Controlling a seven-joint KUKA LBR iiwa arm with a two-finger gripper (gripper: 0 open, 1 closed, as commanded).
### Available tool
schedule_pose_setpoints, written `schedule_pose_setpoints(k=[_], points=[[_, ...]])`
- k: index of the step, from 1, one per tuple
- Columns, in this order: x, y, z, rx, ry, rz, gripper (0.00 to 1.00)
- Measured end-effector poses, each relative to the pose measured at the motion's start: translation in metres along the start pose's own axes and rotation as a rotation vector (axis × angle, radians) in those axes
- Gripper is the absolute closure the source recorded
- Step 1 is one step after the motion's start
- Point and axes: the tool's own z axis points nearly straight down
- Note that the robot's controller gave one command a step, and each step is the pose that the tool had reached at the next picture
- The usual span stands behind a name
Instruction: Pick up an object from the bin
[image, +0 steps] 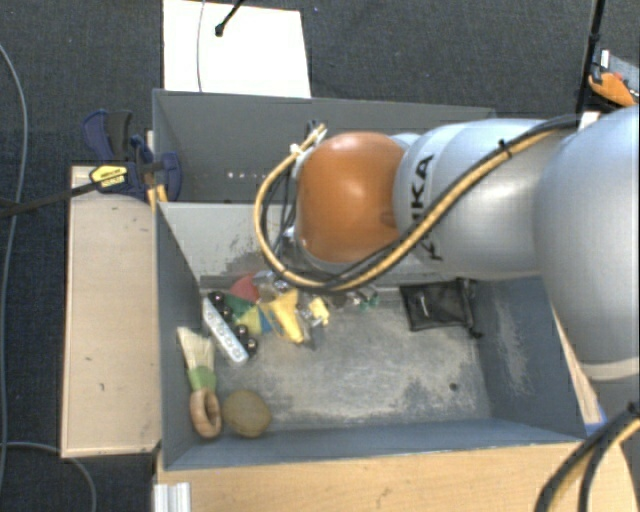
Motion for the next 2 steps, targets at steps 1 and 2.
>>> schedule_pose_setpoints(k=[1, 2], points=[[-0.004, 0.005, -0.062, 0.002, -0.004, -0.004, 1.0], [0.0, -0.017, -0.129, 0.0, -0.003, -0.015, 1.0]])
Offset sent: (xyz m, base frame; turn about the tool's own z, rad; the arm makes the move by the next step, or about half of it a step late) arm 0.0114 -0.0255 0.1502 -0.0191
